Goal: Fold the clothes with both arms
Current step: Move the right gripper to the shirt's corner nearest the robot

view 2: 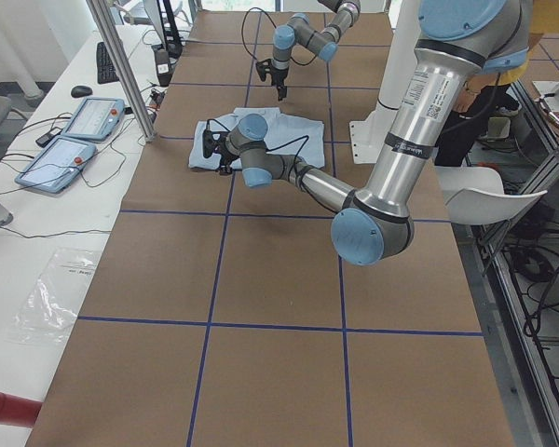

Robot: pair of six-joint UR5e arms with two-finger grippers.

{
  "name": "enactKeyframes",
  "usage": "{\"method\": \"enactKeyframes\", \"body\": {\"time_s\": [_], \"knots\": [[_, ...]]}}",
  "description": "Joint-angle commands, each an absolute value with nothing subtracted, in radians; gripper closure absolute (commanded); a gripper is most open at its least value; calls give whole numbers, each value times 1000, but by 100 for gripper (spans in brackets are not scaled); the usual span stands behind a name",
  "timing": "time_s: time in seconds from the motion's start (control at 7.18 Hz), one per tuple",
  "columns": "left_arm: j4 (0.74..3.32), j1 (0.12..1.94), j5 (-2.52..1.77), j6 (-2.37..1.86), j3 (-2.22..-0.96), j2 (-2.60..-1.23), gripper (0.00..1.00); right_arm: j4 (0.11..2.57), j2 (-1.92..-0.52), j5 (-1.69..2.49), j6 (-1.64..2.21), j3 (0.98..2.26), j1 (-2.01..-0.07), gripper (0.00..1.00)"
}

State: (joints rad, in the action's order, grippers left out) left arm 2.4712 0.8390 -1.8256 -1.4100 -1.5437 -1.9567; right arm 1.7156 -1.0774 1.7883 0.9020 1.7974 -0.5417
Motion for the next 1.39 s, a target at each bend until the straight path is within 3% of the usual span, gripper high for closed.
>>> {"method": "enactKeyframes", "body": {"time_s": [0.0, 0.56, 1.25], "knots": [[2471, 839, -1825, -1411, -1545, -1954, 28, 1495, -1075, 1768, 1611, 1796, -380, 0], [2471, 838, -1821, -1411, -1543, -1941, 28, 1405, -1086, 1612, 2220, 1805, -256, 4], [2471, 834, -1813, -1411, -1542, -1942, 27, 1419, -1097, 1565, 2405, 1835, -213, 2]]}}
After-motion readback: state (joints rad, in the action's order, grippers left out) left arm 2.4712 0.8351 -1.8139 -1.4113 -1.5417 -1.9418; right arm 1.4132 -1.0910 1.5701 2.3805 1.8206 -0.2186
